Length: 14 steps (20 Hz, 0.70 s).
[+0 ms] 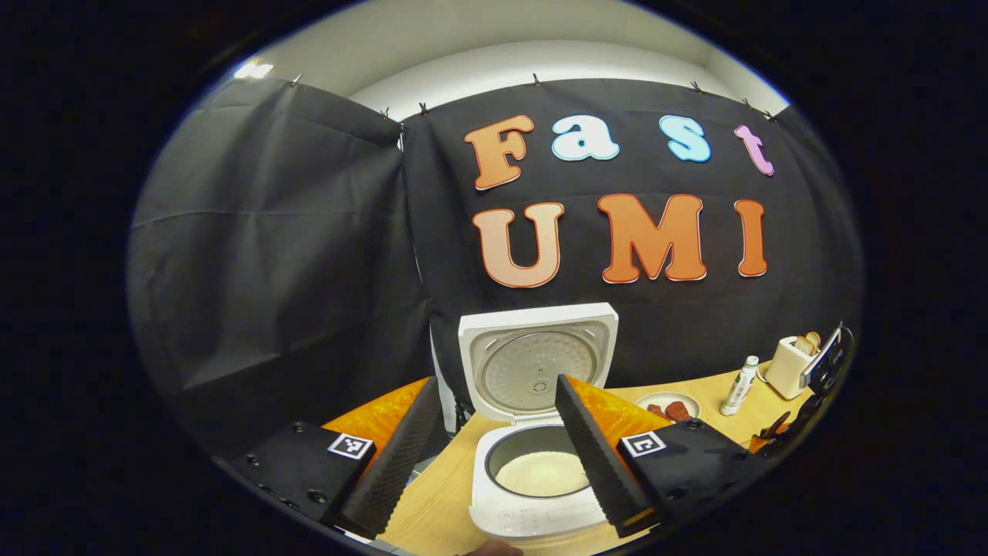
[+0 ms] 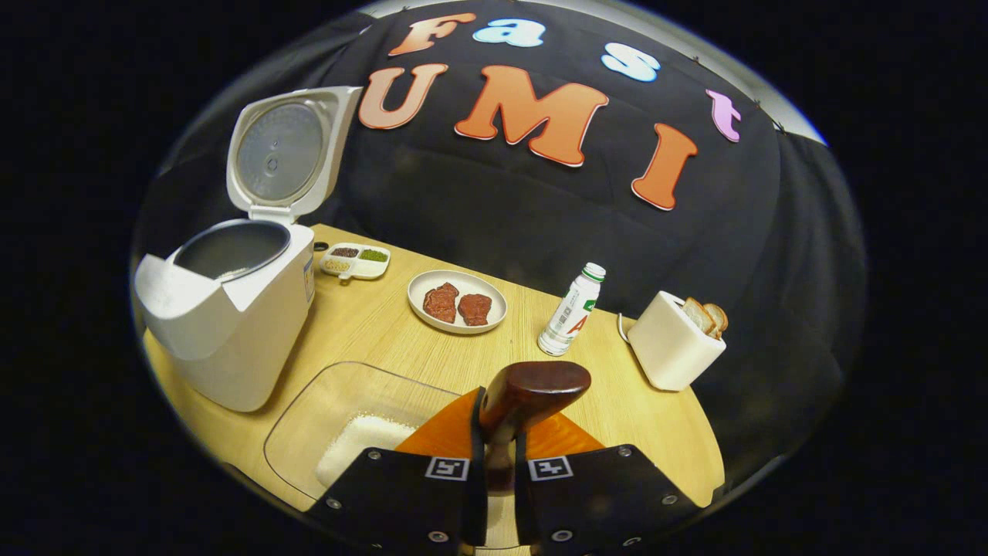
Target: Close the left gripper, press the button to open the rice cooker; take a wooden spoon from the chopstick holder with the right hand, scoop a spoonful of rice and pour it into the rice cooker, then put the wooden spoon back into the chopstick holder.
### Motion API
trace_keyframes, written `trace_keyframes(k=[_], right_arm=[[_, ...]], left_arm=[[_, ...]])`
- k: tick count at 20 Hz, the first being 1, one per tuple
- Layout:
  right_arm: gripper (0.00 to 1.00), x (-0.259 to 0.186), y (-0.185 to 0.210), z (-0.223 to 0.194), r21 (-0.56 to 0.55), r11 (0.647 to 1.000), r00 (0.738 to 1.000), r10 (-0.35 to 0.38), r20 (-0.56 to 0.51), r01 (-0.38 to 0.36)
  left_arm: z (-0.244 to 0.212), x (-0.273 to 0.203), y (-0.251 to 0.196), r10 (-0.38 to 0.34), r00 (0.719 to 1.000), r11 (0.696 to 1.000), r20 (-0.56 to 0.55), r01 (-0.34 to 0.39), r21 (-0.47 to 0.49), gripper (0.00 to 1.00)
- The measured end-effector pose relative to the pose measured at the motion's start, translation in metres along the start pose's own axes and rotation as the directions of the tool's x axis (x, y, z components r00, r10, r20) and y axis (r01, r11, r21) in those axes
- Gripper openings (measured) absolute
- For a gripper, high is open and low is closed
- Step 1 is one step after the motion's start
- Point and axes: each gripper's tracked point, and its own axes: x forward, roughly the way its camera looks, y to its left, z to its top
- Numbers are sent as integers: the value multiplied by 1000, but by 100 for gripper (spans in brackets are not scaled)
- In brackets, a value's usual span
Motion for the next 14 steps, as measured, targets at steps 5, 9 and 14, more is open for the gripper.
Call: trace_keyframes(k=[5,9,14], right_arm=[[14,-6,22,-16,-74,997,1000,8,13,-7],[14,-12,36,-22,-89,996,1000,5,22,-3],[14,-22,65,-7,4,997,997,72,33,-72]], left_arm=[[-15,4,3,-4,999,1000,-45,5,26,100],[-17,10,4,1,999,999,-51,1,53,99],[-17,12,3,-24,999,997,-48,27,79,100]])
